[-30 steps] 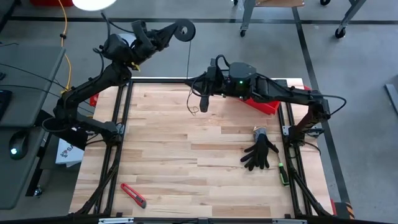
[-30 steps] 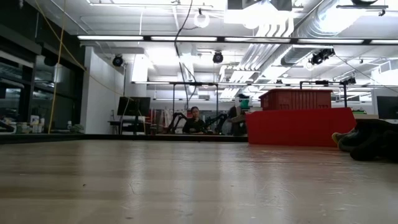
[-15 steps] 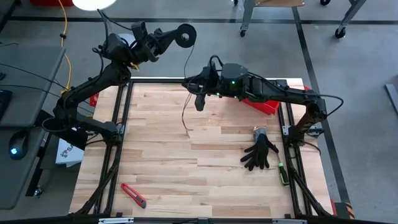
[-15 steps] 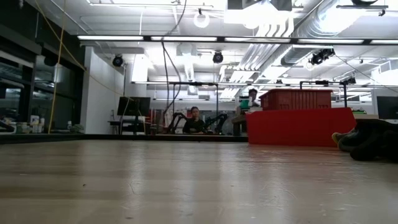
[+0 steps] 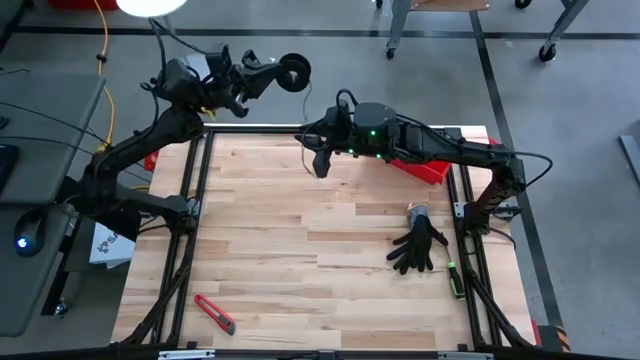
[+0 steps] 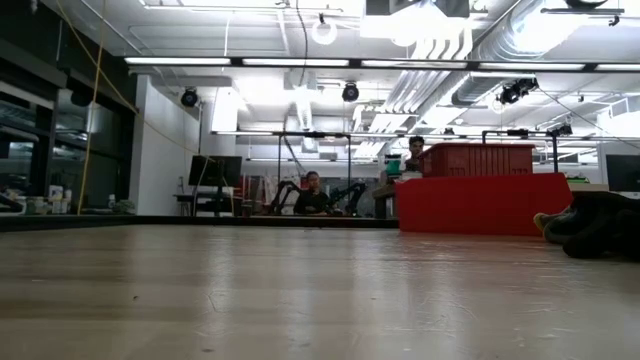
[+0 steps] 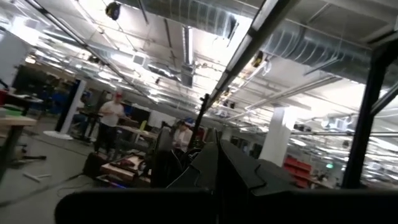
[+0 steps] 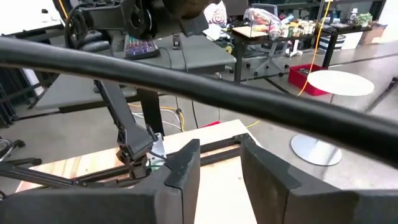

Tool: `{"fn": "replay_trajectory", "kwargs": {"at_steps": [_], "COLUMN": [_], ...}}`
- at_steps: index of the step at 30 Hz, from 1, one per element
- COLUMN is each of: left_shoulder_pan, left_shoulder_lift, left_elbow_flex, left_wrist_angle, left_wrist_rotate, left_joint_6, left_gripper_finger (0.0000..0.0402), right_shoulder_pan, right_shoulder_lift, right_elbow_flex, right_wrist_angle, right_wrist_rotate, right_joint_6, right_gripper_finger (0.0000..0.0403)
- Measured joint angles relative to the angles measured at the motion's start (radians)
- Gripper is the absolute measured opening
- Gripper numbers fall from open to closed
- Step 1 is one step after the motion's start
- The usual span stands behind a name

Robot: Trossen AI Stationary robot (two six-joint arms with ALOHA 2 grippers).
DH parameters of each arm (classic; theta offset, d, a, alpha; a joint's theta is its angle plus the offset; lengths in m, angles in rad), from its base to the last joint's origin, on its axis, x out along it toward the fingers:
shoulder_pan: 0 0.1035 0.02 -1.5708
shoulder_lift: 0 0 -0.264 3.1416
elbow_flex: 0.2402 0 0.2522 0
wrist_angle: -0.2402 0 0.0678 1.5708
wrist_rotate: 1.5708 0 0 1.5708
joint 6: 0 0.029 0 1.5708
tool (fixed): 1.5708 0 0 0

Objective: Coil cords
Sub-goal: Coil the black wire on the spool

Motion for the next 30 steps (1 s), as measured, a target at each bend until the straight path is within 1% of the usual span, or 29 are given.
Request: {"fn": "replay_trajectory", "kwargs": {"at_steps": [4,8,17,24,30], "left_shoulder_pan": [0.012,0.005,-0.001,0.028,0.033], "left_shoulder_lift": [-0.042,-0.055,-0.059,-0.092,-0.111], "left_elbow_flex": [-0.046,-0.067,-0.070,-0.070,-0.070], "left_wrist_angle": [0.001,-0.002,0.014,0.013,0.008], "left_wrist_rotate": [-0.016,-0.022,-0.054,-0.037,0.001], "left_joint_6": [0.005,0.003,0.034,0.054,0.051], "left_gripper_finger": [0.0001,0.0001,0.0001,0.0001,0.0001], "right_shoulder_pan": [-0.001,-0.003,-0.005,-0.005,-0.006], "right_shoulder_lift": [0.000,-0.001,-0.001,-0.001,-0.001], "right_elbow_flex": [0.000,0.000,0.000,0.000,0.000], "right_wrist_angle": [-0.002,0.005,0.028,0.028,0.027], "right_wrist_rotate": [0.000,-0.006,0.006,0.011,0.018], "right_joint_6": [0.002,0.002,0.028,0.028,0.028], "right_gripper_finger": [0.0108,0.0108,0.0108,0.0108,0.0108]}}
